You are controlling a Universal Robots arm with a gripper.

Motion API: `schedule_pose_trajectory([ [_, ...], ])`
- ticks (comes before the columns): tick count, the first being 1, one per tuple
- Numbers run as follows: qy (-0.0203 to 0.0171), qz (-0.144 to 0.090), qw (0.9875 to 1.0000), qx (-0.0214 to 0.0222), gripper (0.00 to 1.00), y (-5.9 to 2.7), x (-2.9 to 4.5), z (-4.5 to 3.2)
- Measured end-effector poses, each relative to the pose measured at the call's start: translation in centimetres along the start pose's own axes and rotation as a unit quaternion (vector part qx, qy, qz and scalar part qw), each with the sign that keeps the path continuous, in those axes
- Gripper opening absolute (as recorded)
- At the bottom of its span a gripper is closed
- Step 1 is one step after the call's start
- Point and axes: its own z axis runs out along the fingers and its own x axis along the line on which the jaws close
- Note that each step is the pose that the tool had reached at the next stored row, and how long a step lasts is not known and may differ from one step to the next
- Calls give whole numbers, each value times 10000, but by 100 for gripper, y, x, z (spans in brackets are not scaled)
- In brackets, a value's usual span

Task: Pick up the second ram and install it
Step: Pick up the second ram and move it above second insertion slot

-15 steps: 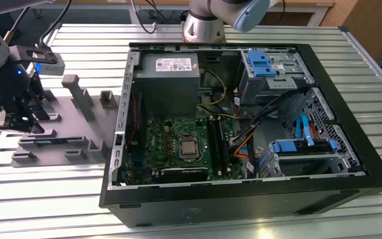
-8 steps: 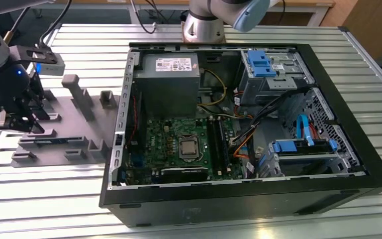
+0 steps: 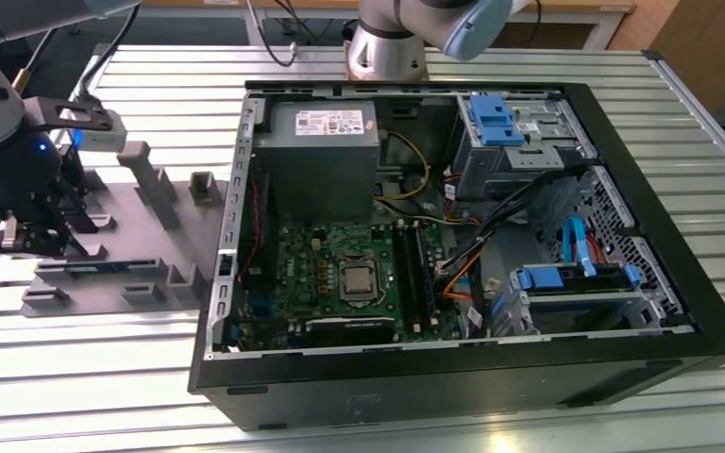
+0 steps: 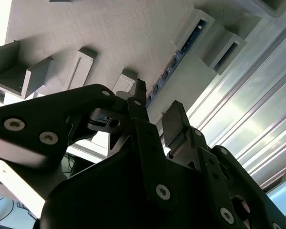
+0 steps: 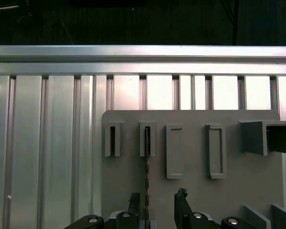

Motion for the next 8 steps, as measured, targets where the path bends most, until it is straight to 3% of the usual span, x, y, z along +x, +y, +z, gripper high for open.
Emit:
schedule_pose_trajectory([
  [8,0,0,10000,1,41,-3,18,100],
])
